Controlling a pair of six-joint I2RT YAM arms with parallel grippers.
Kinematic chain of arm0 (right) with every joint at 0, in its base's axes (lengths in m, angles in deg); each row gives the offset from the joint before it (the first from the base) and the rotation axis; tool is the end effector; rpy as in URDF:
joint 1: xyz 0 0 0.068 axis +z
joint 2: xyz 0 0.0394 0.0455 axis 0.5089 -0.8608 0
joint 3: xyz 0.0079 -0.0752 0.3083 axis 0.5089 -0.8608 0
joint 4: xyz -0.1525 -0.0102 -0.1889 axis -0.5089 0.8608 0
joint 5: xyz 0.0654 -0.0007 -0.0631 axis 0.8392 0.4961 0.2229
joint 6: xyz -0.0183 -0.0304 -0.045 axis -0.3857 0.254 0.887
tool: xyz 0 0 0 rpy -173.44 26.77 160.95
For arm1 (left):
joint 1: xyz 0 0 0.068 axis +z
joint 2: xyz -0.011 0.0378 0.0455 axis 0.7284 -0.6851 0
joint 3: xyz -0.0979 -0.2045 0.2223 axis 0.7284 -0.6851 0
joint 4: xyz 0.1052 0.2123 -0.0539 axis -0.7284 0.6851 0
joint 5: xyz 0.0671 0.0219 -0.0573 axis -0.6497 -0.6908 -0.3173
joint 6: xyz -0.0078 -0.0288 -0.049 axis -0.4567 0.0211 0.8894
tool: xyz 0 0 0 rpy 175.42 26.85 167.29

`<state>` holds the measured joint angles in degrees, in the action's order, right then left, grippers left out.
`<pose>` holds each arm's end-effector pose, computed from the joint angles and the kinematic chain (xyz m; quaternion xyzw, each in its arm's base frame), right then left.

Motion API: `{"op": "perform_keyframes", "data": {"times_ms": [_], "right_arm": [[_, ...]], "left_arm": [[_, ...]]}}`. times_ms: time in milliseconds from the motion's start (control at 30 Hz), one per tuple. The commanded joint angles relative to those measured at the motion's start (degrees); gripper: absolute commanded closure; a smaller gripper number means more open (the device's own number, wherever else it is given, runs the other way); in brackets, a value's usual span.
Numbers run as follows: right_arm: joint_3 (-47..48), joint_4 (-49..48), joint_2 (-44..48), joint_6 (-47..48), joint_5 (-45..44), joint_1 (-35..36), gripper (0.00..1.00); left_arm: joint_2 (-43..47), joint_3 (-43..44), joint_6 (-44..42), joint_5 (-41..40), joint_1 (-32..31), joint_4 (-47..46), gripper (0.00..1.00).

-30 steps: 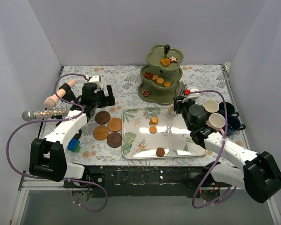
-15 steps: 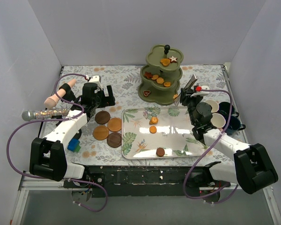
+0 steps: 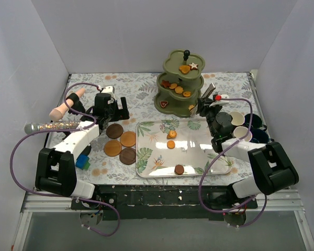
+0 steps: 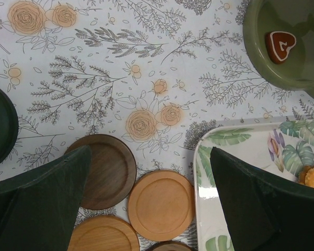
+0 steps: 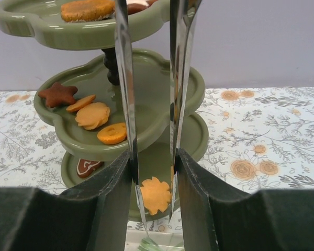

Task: Serve the afternoon tea
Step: Place the desert on the desert table.

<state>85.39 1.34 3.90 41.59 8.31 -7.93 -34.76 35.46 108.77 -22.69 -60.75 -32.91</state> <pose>0.2496 0.0920 0.3014 0.0206 0.6398 0.1072 0.7607 0.2790 -0.0677 0.2978 -0.3139 0.8416 -0.2292 0.3750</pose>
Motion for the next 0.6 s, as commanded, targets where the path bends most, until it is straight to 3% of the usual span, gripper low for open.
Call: {"op": "perform_keyframes", "data": {"times_ms": [0, 567], "right_arm": [[3.5, -9.3, -2.8, -1.1, 1.8, -0.2, 0.68], [4.9, -22.4, -12.1, -0.9, 3.1, -0.2, 0.68]], "left_arm": [[0.0, 1.3, -0.9, -0.8, 0.1, 0.0, 0.02], [-0.4, 1.2, -1.2, -1.7, 0.1, 0.2, 0.02]]}}
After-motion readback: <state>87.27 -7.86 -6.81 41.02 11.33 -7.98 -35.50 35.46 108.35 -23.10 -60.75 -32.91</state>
